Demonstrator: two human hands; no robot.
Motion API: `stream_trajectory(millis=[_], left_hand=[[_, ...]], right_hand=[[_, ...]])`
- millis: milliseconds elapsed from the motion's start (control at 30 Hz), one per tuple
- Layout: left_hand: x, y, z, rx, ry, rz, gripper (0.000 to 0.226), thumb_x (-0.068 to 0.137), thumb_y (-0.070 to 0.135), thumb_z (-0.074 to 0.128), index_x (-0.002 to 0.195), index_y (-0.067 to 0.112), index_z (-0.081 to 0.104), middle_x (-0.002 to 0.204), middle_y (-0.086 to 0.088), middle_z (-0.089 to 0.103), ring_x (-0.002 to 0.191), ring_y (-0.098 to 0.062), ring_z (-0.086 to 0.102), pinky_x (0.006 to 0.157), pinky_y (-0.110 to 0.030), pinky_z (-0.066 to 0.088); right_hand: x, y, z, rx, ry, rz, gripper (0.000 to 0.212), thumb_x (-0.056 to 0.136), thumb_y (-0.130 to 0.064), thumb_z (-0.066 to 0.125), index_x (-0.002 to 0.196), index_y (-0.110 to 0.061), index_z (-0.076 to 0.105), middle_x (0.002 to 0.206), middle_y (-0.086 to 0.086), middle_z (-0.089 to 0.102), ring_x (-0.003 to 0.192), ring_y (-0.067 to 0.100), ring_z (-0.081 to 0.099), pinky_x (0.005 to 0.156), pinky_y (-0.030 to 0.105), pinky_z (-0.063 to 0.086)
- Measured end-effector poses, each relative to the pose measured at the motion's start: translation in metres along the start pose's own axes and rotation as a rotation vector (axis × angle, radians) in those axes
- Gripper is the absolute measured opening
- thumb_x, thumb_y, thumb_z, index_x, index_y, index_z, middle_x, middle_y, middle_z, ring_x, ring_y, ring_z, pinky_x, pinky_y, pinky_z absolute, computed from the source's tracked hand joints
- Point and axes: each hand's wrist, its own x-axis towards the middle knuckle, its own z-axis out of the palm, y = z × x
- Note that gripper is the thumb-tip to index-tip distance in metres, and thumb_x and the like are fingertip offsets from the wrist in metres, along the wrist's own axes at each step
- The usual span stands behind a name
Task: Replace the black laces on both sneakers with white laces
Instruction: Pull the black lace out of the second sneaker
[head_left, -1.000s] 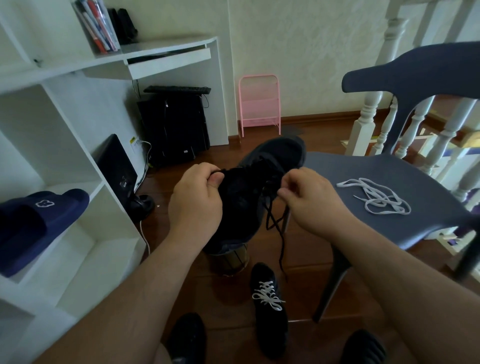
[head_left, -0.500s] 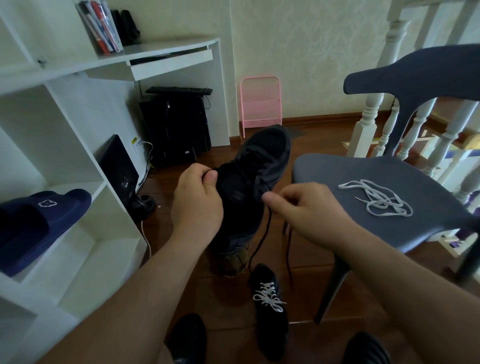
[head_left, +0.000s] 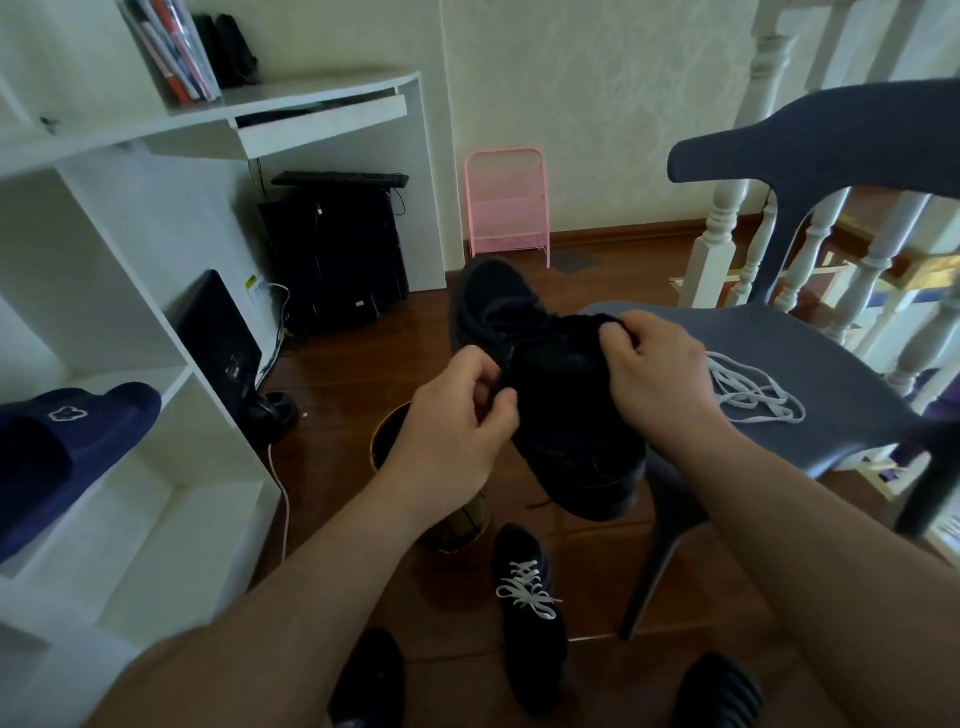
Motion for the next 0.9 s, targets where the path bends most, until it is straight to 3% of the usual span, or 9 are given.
stream_trajectory(millis=[67,133,233,300,400,500,633,800,900], left_hand=[[0.0,0.004,0.003,0.005,-0.018,-0.011,0.014,0.104,0.018,0.059,0.113,0.023,0.049,0.069,-0.002,0.047,0.058,-0.013,0.043,0.054,-0.03,0.038],[0.002,0.005,0.0,0.01,-0.011,-0.036,0.036,0.1,0.017,0.056,0.129,0.034,0.042,0.067,-0.002,0.051,0.06,-0.027,0.053,0.061,-0.048,0.048],[0.002,0.002,-0.004,0.044,0.007,-0.059,0.028,0.098,0.032,0.049,0.121,0.047,0.054,0.073,-0.005,0.066,0.066,-0.03,0.062,0.062,-0.058,0.052],[0.001,0.0,-0.007,0.101,0.099,-0.013,0.013,0.104,0.043,0.051,0.112,0.043,0.062,0.067,0.002,0.064,0.06,-0.017,0.06,0.055,-0.048,0.05],[0.002,0.001,-0.009,0.213,0.167,0.026,0.008,0.104,0.046,0.057,0.106,0.04,0.062,0.067,0.013,0.06,0.061,-0.009,0.058,0.051,-0.033,0.042],[0.003,0.0,-0.01,0.342,0.127,0.015,0.008,0.099,0.047,0.064,0.103,0.041,0.067,0.06,0.008,0.057,0.062,-0.007,0.058,0.052,-0.033,0.048],[0.005,0.0,-0.011,0.46,0.128,0.03,0.022,0.098,0.053,0.061,0.116,0.043,0.07,0.065,0.016,0.053,0.067,-0.003,0.056,0.054,-0.025,0.041],[0.009,0.004,-0.012,0.597,0.047,-0.087,0.02,0.103,0.053,0.057,0.114,0.045,0.071,0.085,0.019,0.057,0.088,-0.008,0.063,0.066,-0.03,0.052],[0.01,0.006,-0.016,0.616,0.025,-0.11,0.017,0.105,0.05,0.055,0.11,0.043,0.069,0.102,0.018,0.064,0.097,-0.011,0.063,0.072,-0.033,0.053]], right_hand=[[-0.003,0.0,-0.001,0.014,-0.004,-0.012,0.036,0.104,-0.034,0.045,0.074,-0.014,0.051,0.07,0.003,0.055,0.068,0.019,0.052,0.056,0.034,0.034],[-0.012,-0.004,0.002,-0.006,-0.023,-0.143,0.037,0.105,-0.035,0.047,0.074,-0.017,0.052,0.069,-0.001,0.055,0.067,0.017,0.053,0.058,0.036,0.038],[-0.02,-0.007,0.008,-0.075,-0.013,-0.354,0.031,0.106,-0.036,0.048,0.079,-0.022,0.054,0.071,-0.006,0.055,0.068,0.017,0.054,0.058,0.037,0.041],[-0.02,-0.007,0.01,-0.125,-0.012,-0.452,0.029,0.105,-0.04,0.045,0.086,-0.022,0.059,0.077,-0.008,0.055,0.072,0.019,0.056,0.061,0.039,0.046],[-0.027,-0.009,0.015,-0.182,-0.021,-0.5,0.038,0.101,-0.047,0.038,0.091,-0.02,0.063,0.081,-0.005,0.059,0.075,0.022,0.058,0.062,0.042,0.05],[-0.031,-0.011,0.018,-0.194,-0.023,-0.498,0.035,0.103,-0.045,0.041,0.086,-0.022,0.062,0.077,-0.008,0.056,0.071,0.019,0.056,0.059,0.04,0.048],[-0.03,-0.01,0.019,-0.17,-0.032,-0.489,0.029,0.105,-0.04,0.046,0.089,-0.023,0.062,0.078,-0.01,0.055,0.071,0.017,0.055,0.061,0.037,0.046],[-0.035,-0.01,0.024,-0.256,-0.03,-0.499,0.03,0.105,-0.038,0.048,0.084,-0.019,0.06,0.074,-0.008,0.051,0.067,0.021,0.053,0.057,0.033,0.034],[-0.035,-0.012,0.026,-0.265,-0.03,-0.481,0.031,0.105,-0.039,0.048,0.084,-0.019,0.061,0.074,-0.008,0.053,0.067,0.021,0.054,0.057,0.034,0.037]])
